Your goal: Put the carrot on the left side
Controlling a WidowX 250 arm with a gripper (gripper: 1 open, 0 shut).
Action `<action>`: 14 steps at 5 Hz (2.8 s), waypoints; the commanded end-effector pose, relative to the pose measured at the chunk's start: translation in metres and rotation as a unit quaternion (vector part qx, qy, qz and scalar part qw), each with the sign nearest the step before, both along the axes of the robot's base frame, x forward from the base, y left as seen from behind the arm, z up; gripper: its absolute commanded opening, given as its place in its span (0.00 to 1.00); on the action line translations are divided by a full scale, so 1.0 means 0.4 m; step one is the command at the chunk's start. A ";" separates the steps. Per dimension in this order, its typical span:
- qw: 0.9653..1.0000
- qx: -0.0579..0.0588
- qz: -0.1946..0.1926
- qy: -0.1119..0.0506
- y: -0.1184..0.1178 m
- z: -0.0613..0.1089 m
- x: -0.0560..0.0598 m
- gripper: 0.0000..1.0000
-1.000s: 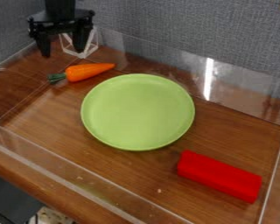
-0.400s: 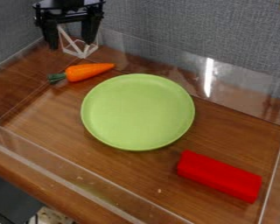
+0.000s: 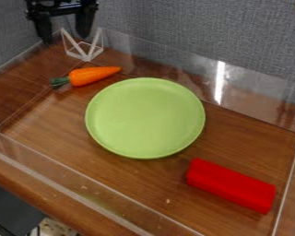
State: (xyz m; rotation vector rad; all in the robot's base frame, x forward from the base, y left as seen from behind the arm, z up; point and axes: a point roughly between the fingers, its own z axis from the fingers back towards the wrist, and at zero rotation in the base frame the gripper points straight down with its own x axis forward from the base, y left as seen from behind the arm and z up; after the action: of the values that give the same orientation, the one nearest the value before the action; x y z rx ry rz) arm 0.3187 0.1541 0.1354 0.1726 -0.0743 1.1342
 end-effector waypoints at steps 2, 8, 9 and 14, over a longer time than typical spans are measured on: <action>0.999 0.003 -0.037 -0.027 -0.031 0.038 0.064 1.00; 0.994 0.042 -0.091 -0.037 -0.222 0.128 0.060 1.00; 0.997 0.047 -0.060 -0.025 -0.225 0.099 0.061 1.00; 0.987 0.062 -0.151 -0.007 -0.297 -0.003 0.070 1.00</action>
State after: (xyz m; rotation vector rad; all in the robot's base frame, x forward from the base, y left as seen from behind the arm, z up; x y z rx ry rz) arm 0.3402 0.0329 0.1179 0.2739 -0.1274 0.8117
